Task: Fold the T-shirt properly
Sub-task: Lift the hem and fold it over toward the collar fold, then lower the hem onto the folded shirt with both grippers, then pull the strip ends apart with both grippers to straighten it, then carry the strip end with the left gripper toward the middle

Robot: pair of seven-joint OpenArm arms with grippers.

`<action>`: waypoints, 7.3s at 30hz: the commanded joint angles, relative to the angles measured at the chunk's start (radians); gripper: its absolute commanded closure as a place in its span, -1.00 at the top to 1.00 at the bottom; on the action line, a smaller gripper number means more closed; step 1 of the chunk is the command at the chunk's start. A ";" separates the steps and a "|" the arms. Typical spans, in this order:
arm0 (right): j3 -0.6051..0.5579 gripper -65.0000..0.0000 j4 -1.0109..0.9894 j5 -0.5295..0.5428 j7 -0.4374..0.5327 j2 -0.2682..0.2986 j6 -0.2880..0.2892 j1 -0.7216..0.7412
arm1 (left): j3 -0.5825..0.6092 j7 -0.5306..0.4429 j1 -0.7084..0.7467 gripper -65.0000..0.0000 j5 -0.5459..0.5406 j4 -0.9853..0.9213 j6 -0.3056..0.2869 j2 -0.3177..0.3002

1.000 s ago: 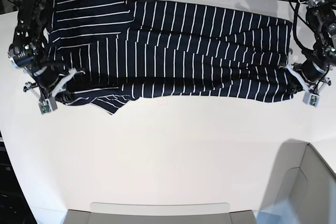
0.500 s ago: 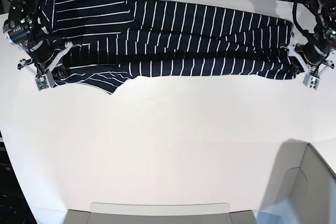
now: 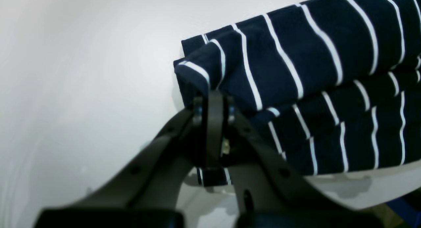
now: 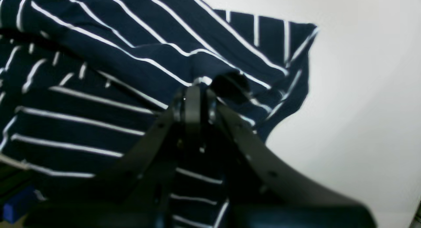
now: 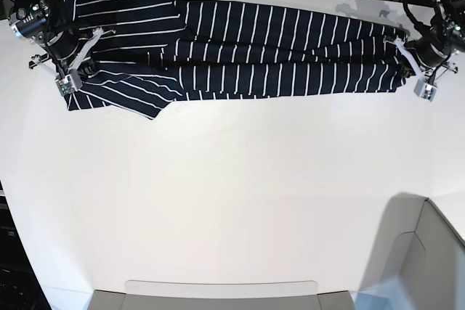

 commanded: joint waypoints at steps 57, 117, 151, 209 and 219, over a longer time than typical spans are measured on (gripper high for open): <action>0.085 -0.71 0.008 0.188 -0.037 0.116 0.004 -0.076 | -0.063 -0.065 0.022 -0.54 -0.167 -0.306 0.002 -0.012; 0.259 -0.71 0.014 0.198 -0.035 0.022 0.004 0.042 | -0.193 0.068 -0.300 -1.00 0.003 -0.337 0.002 -0.105; 0.257 -0.71 0.011 0.196 -0.037 0.039 0.004 0.041 | 0.014 -0.115 -0.325 -0.52 0.009 -0.590 0.167 -0.204; 0.228 -0.72 0.012 0.198 -0.037 0.089 0.004 0.044 | 0.045 -0.107 -0.357 -1.00 -0.067 -0.719 0.002 -0.244; 0.228 -0.72 0.012 0.198 -0.037 0.088 0.004 0.045 | -0.129 0.120 -0.332 -1.00 -0.064 -0.314 0.002 -0.173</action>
